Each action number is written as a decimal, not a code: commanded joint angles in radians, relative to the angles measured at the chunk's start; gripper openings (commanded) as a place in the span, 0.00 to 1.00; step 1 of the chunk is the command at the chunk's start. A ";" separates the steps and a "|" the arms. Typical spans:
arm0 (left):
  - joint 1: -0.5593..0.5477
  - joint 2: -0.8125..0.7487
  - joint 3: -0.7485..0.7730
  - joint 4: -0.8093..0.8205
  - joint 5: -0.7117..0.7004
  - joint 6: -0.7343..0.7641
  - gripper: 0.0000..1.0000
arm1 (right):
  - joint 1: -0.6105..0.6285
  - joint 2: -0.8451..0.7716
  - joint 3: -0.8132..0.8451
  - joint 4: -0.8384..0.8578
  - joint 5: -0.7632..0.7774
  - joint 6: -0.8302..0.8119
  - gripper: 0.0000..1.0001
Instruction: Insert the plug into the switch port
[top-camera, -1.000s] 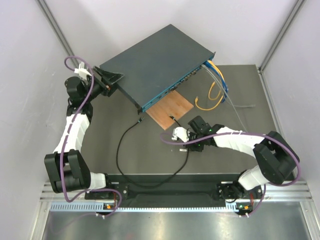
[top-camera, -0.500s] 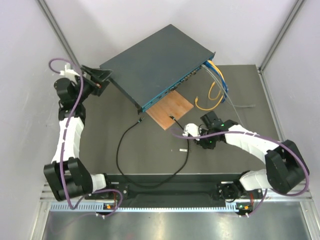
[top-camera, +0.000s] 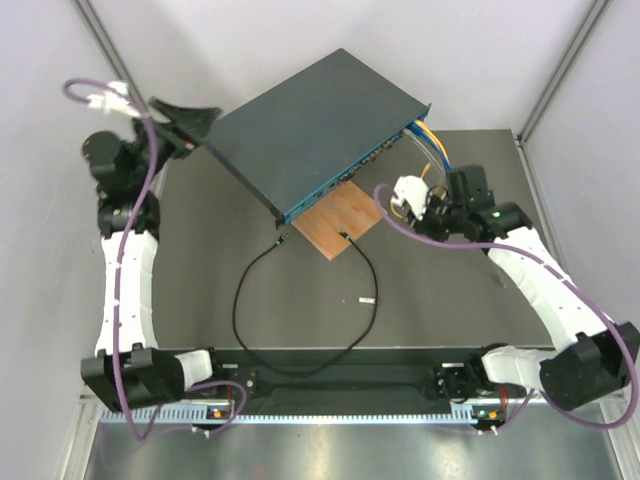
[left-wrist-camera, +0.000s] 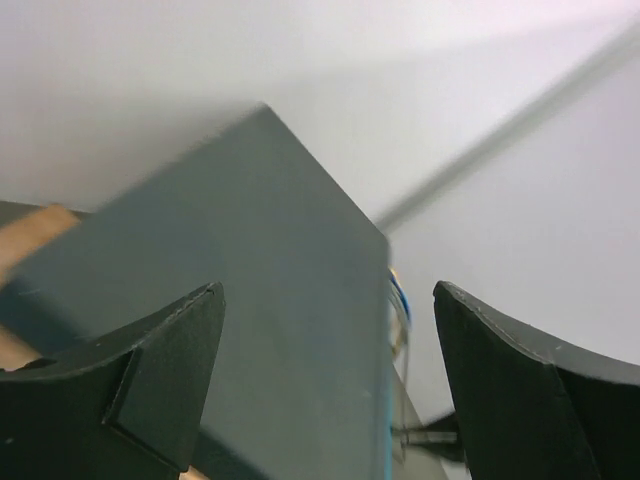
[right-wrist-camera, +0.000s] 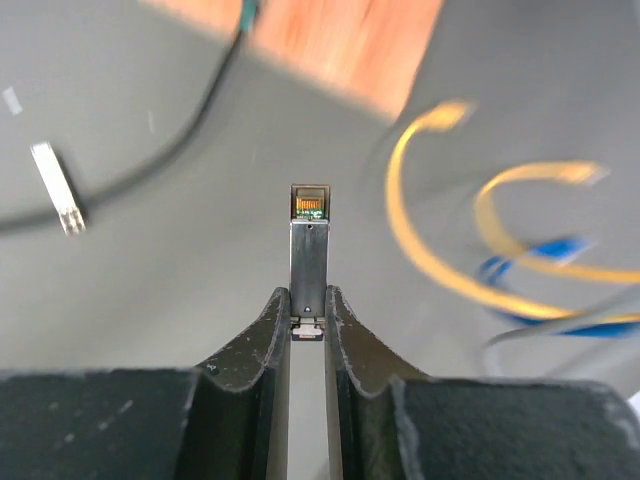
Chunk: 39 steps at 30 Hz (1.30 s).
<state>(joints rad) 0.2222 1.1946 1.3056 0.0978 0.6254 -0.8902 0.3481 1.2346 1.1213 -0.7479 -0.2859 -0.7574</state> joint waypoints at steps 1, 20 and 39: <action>-0.162 0.063 0.084 0.063 0.175 0.012 0.89 | -0.008 -0.058 0.127 -0.018 -0.122 0.064 0.00; -0.835 0.218 0.446 -0.671 0.266 1.231 0.89 | -0.006 -0.038 0.298 -0.197 -0.573 0.239 0.00; -1.267 0.198 0.322 -0.994 -0.204 2.077 0.73 | 0.023 -0.095 0.100 -0.265 -0.854 0.290 0.00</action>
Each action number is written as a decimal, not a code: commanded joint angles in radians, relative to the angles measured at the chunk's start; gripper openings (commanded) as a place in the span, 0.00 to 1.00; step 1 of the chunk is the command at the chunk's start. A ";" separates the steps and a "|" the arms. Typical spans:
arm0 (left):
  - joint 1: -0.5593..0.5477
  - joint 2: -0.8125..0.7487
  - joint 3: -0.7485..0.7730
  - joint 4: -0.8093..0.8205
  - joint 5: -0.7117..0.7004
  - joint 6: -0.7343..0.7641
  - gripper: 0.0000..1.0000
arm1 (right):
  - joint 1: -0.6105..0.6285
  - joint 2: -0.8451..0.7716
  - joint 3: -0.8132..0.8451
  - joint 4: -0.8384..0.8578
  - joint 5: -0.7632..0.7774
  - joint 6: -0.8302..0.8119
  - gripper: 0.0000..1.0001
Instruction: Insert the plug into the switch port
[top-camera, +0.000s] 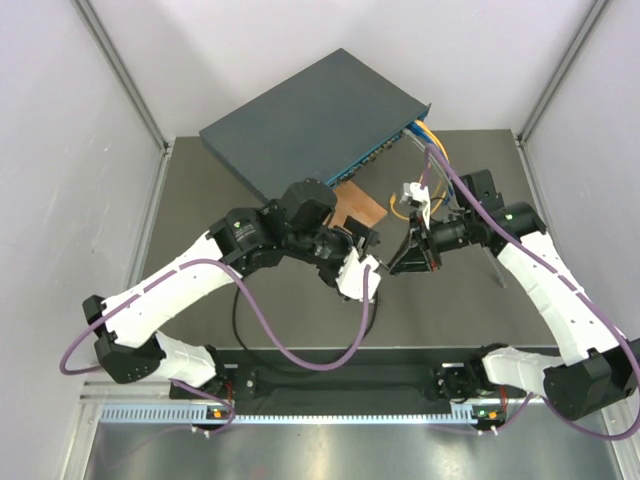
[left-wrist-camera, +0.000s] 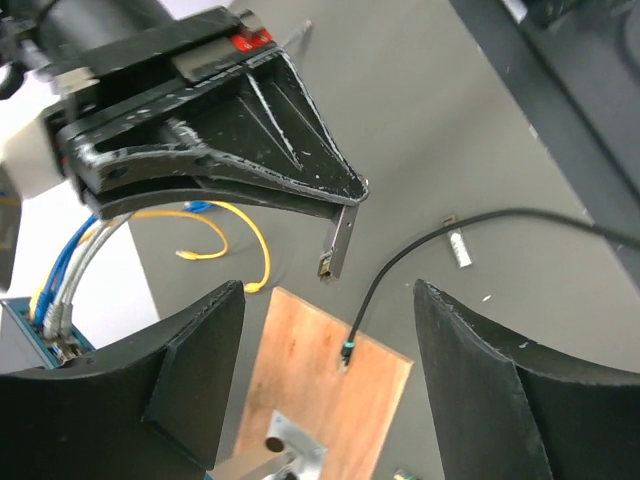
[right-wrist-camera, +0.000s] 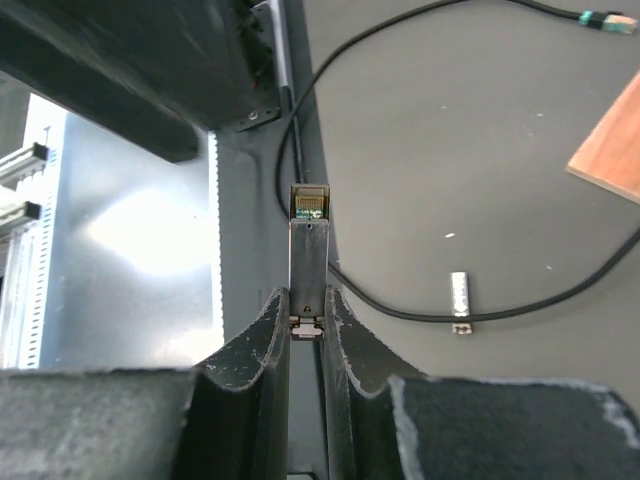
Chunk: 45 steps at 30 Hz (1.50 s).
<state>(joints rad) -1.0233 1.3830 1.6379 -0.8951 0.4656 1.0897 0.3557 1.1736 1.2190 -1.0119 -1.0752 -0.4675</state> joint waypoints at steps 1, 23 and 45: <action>-0.026 0.013 -0.012 -0.001 -0.047 0.099 0.73 | 0.019 -0.035 -0.001 -0.002 -0.068 0.000 0.00; -0.100 0.030 -0.121 0.128 -0.136 0.124 0.30 | 0.072 -0.019 -0.001 0.041 -0.117 0.072 0.00; -0.100 -0.025 -0.194 0.237 -0.173 0.091 0.00 | 0.078 -0.012 -0.072 0.068 -0.080 0.107 0.29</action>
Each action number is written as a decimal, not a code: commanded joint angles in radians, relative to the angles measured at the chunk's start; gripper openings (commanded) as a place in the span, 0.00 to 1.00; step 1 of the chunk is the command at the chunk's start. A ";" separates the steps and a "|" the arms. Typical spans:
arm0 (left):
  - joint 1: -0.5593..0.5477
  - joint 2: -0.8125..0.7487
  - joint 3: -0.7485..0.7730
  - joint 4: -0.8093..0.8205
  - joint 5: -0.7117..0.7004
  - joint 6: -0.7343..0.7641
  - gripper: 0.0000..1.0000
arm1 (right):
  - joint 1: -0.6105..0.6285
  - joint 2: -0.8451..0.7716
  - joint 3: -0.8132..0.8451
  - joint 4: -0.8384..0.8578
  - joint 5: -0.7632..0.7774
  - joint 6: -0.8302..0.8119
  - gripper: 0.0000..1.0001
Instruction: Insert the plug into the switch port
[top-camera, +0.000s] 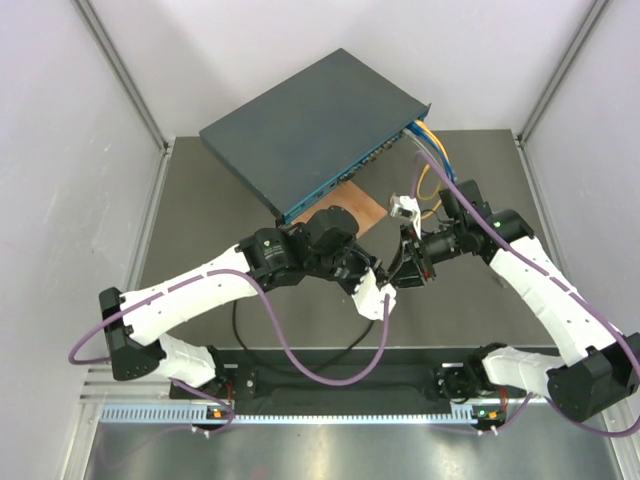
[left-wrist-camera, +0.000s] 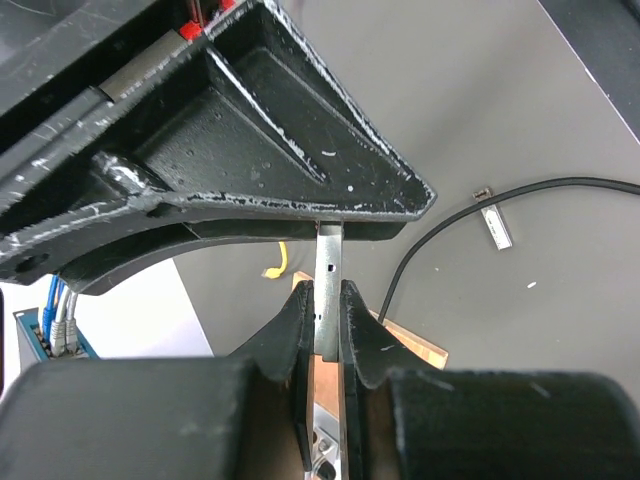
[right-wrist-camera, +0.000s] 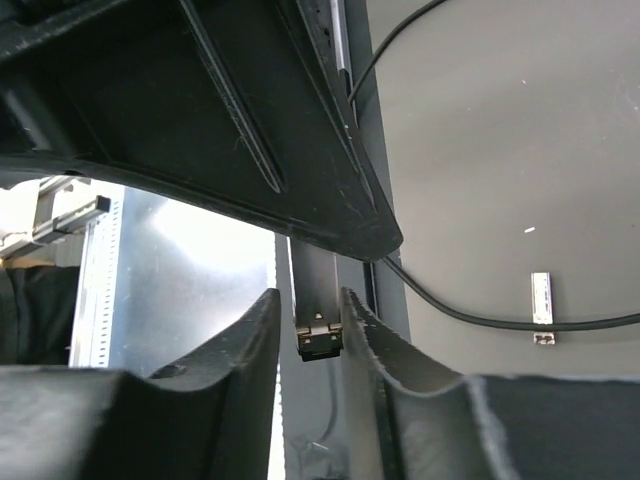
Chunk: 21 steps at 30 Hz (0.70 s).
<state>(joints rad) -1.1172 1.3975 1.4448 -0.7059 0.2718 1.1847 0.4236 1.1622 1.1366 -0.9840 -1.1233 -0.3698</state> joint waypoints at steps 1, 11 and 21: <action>-0.004 -0.041 -0.003 0.049 0.021 -0.002 0.00 | 0.010 0.004 0.018 0.042 -0.036 0.011 0.27; -0.003 -0.042 -0.012 0.055 0.014 0.001 0.14 | 0.010 -0.007 0.022 0.039 -0.053 0.002 0.00; 0.052 -0.072 0.104 0.112 -0.063 -0.373 0.78 | -0.075 -0.062 0.054 0.099 0.173 -0.029 0.00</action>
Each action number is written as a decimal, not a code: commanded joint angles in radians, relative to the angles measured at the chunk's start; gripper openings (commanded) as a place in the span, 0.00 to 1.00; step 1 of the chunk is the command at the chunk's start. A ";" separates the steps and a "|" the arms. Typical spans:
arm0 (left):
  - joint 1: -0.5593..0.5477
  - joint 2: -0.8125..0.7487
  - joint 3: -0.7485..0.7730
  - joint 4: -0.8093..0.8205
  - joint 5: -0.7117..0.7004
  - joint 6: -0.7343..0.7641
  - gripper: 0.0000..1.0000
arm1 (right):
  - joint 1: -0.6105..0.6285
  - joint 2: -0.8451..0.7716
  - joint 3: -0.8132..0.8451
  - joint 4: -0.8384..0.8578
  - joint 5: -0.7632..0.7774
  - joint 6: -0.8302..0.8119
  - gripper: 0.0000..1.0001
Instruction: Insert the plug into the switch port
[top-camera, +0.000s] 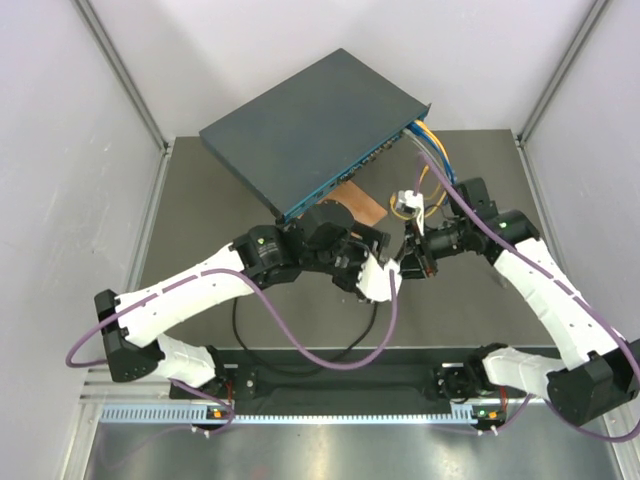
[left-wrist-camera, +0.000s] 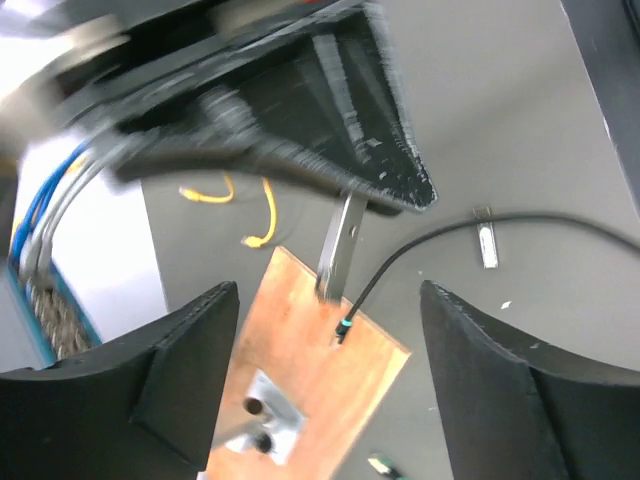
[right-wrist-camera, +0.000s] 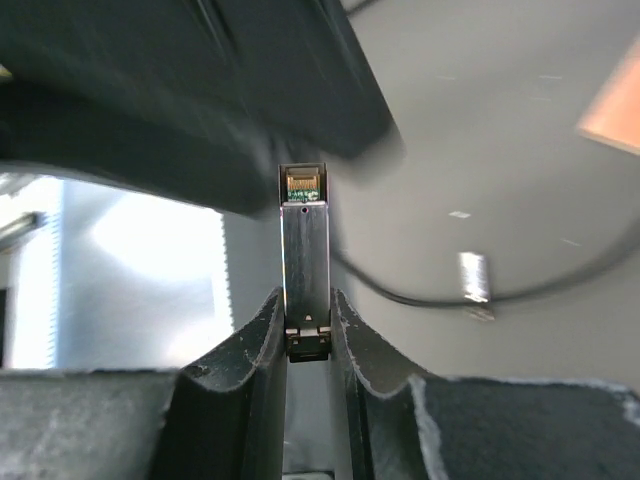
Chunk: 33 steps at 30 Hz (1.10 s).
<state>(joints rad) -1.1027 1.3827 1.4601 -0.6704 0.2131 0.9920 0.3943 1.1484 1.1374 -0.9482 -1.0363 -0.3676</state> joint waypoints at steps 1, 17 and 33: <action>0.053 -0.059 0.107 0.089 0.017 -0.237 0.79 | -0.058 -0.052 0.067 0.081 0.108 -0.036 0.00; 0.927 -0.246 0.002 0.604 0.287 -1.626 0.86 | -0.143 0.151 0.352 0.125 0.609 -0.119 0.00; 1.181 -0.358 -0.402 0.655 0.278 -1.894 0.97 | -0.135 0.470 0.654 0.063 0.798 -0.025 0.00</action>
<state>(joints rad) 0.0727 1.0153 1.0897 -0.1131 0.4591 -0.8188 0.2596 1.6115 1.7061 -0.8898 -0.2821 -0.4202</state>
